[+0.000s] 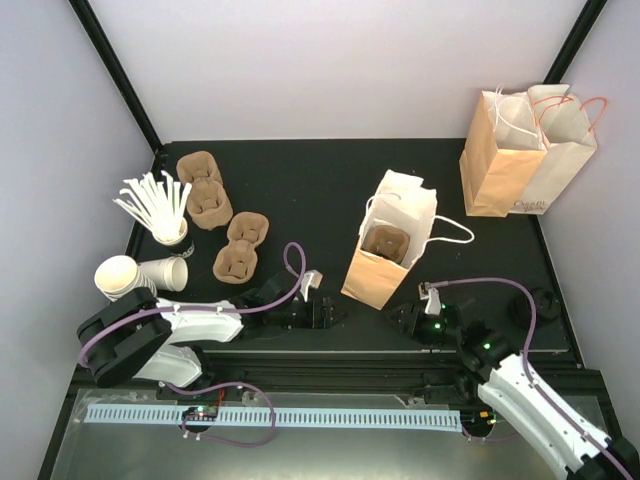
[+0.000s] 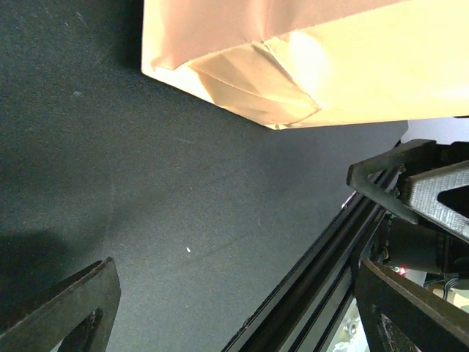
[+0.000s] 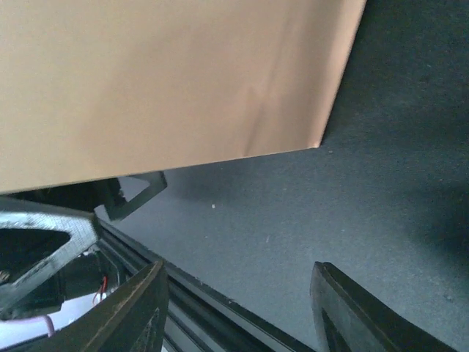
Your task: Pack the takeout coffee
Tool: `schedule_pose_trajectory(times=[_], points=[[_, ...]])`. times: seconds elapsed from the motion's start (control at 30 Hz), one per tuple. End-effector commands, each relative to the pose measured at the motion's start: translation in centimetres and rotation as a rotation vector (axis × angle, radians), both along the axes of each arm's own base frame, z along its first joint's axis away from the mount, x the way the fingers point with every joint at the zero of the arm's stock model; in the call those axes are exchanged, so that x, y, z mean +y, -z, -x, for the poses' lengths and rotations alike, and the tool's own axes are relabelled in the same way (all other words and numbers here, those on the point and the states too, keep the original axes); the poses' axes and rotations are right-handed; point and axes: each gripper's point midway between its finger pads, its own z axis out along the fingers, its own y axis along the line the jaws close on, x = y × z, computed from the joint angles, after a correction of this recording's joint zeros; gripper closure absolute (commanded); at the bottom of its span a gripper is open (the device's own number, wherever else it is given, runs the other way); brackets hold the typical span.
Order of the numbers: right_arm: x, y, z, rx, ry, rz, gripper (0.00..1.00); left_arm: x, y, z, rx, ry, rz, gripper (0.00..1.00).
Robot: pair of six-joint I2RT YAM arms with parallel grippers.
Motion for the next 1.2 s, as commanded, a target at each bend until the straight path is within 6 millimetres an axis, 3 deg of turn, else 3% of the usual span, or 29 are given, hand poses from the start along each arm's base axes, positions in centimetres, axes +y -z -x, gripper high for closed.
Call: schedule_pose_trajectory(times=[0.0,0.3,0.5,0.77,1.17], points=[[0.3,-0.1,-1.8,-0.008,0.027,0.014,0.43,-1.0,-1.2,-1.1,-0.014,-0.021,0.041,0.10],[-1.2,1.8,-5.0,0.036,0.043,0.078,0.40,-1.1,0.0,-2.0,0.038,-0.041,0.049,0.10],[-1.0,2.5,-7.1,0.059,0.015,0.106,0.40,-1.7,0.2,-2.9,0.037,-0.040,0.059,0.11],[-1.1,2.8,-9.1,0.054,0.025,0.109,0.40,-1.4,0.4,-5.6,0.009,-0.085,0.056,0.19],[-0.4,5.2,-13.0,0.094,0.023,0.112,0.40,0.7,2.1,-10.2,-0.029,-0.124,-0.012,0.28]])
